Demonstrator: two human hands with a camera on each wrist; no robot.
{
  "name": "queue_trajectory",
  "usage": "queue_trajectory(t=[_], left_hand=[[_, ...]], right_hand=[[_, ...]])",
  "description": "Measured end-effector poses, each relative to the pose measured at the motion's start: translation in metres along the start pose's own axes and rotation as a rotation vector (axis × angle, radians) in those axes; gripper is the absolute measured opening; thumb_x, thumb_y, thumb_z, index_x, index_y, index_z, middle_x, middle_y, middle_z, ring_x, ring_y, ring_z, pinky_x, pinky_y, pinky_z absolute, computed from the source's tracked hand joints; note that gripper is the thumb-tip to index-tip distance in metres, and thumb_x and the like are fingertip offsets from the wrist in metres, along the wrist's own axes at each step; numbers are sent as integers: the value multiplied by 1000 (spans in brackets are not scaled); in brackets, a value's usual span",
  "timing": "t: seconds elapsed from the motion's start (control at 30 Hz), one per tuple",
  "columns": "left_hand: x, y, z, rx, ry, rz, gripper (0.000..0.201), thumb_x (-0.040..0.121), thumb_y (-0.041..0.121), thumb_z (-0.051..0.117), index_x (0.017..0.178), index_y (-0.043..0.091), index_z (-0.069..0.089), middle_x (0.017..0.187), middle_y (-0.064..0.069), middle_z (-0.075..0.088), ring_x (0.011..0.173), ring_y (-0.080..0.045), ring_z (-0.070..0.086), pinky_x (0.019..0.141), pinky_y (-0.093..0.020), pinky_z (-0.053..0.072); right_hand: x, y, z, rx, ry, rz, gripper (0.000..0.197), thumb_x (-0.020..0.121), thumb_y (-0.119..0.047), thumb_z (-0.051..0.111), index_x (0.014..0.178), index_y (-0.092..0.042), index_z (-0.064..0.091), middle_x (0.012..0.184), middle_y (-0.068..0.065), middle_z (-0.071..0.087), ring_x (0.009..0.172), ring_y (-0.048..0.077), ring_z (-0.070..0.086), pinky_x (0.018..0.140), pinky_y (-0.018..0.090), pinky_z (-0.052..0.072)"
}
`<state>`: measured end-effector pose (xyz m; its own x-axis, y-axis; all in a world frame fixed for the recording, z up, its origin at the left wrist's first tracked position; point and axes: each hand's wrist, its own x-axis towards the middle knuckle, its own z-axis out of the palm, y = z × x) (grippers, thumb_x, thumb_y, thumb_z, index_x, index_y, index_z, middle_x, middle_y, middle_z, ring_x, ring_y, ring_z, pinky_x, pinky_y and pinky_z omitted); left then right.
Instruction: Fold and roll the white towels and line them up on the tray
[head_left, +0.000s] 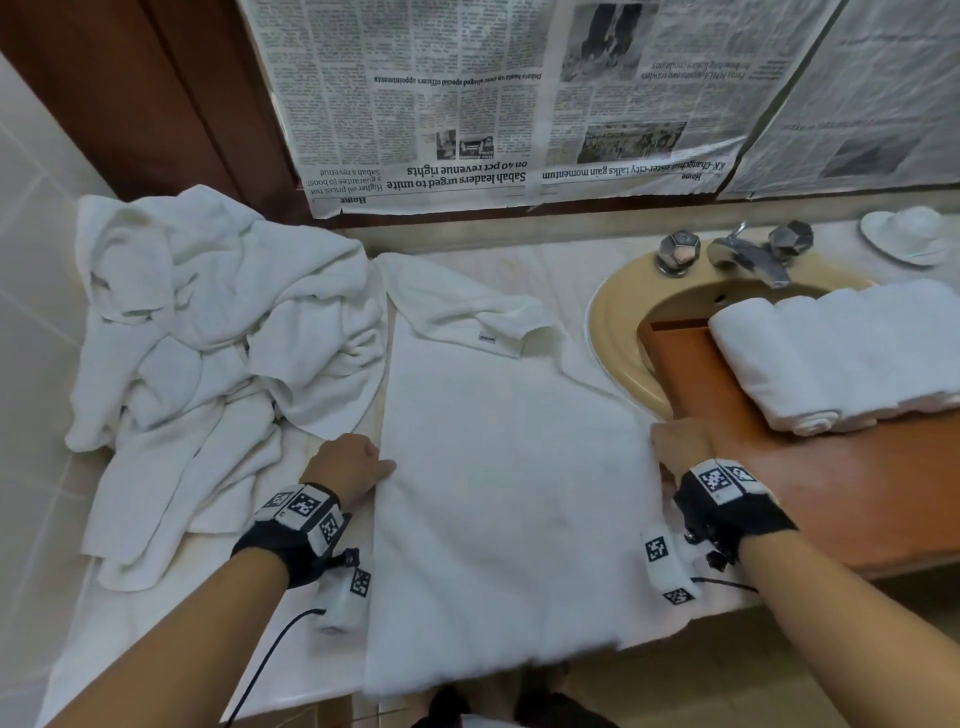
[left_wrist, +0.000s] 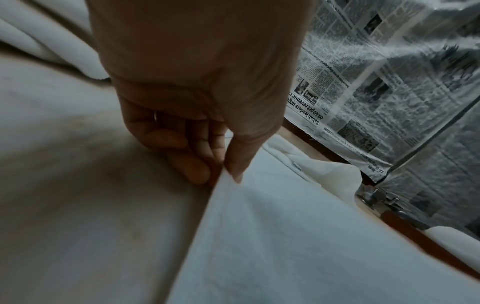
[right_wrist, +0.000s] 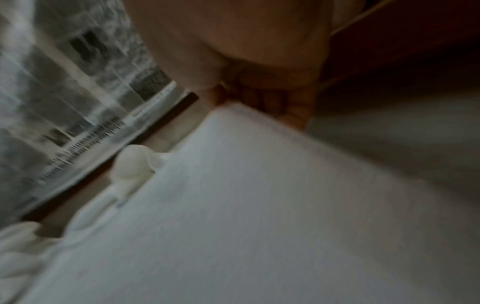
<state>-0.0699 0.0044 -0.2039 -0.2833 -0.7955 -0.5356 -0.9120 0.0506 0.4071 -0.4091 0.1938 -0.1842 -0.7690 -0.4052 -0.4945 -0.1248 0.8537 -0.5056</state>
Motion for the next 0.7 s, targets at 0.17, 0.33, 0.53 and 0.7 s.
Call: queue_trajectory(t=[0.17,0.33,0.53,0.7], left_hand=[[1,5,0,161,-19,54,23,84,38,61,73,24,47,90,-2,63,89,-23,60,78,-31,47],[5,11,-9,249,-105,38,27,81,41,64,69,19,53,85,-4,65,80,-20,60,63,-27,43],[25,25,-20,305,-98,-9,28,65,40,69,68,16,55,75,-3,62,74,-20,63,54,-25,39],[43,58,-18,226,83,-28,41,82,44,59,106,10,59,105,-8,63,97,-27,60,72,-30,46]], right_hand=[[-6,-18,22,-69,71,65,64,91,-40,61,134,6,46,132,20,54,119,35,53,95,36,42],[-9,-50,30,-215,-31,-69,61,95,-30,56,142,3,37,146,19,41,133,32,42,107,36,32],[2,-61,3,-360,97,-68,26,93,-14,48,108,4,59,90,14,59,72,27,54,69,33,41],[16,-91,13,-458,24,-206,60,82,-24,65,131,-6,37,123,15,48,112,34,51,82,37,45]])
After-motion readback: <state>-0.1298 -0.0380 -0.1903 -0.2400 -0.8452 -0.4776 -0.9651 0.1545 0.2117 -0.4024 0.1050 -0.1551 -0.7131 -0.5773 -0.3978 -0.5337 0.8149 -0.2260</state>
